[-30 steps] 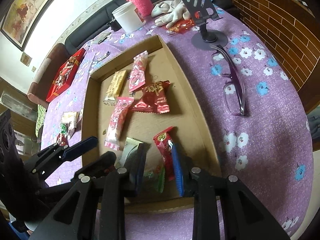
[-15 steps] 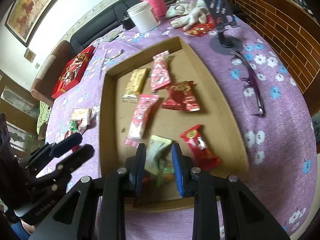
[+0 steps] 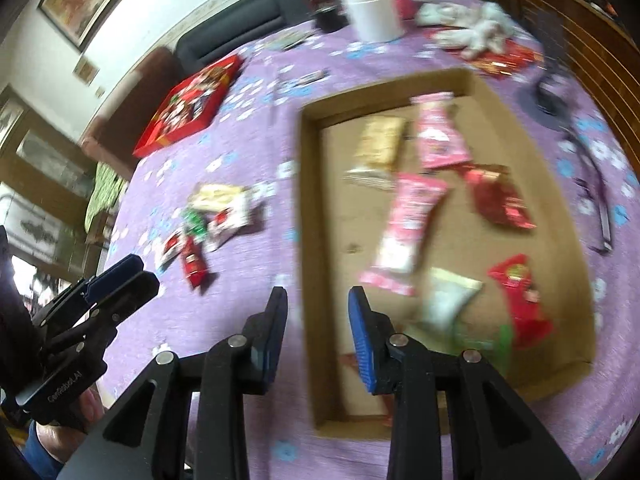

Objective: Organize snacks
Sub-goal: 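Grasp another red gold-logo packet with the right gripper while the left gripper grasps a white-and-red packet, then carry both held packets from the pile toward the cardboard tray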

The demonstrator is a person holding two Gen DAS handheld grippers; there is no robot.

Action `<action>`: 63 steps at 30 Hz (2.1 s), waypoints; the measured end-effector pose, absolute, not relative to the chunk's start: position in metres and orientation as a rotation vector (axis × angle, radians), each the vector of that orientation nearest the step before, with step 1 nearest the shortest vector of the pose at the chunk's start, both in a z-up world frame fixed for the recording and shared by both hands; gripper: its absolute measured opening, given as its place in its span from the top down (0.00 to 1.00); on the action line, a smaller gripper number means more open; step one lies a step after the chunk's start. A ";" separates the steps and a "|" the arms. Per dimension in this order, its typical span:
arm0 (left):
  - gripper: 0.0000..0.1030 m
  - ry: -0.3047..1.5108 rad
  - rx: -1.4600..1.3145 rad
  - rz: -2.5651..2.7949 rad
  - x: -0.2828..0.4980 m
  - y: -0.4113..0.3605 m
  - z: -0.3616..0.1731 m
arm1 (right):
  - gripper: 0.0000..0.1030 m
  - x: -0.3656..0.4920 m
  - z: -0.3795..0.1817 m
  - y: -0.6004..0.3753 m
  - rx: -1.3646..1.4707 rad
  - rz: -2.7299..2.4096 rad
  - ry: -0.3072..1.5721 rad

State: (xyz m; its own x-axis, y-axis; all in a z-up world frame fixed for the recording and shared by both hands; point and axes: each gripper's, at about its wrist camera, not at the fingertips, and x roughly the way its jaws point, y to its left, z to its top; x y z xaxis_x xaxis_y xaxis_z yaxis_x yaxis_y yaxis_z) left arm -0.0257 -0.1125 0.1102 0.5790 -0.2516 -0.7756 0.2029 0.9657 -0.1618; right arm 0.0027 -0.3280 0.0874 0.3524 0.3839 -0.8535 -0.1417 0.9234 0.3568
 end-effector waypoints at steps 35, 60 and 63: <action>0.38 1.042 0.077 -0.335 0.020 0.009 0.059 | 0.83 0.033 0.039 -0.160 -0.073 0.512 1.249; 0.67 1.085 0.096 -0.269 0.007 -0.039 0.020 | 0.83 0.008 0.047 -0.202 0.107 0.457 1.266; 0.68 1.094 0.048 -0.258 -0.006 -0.041 0.021 | 0.83 0.007 0.044 -0.195 0.100 0.475 1.277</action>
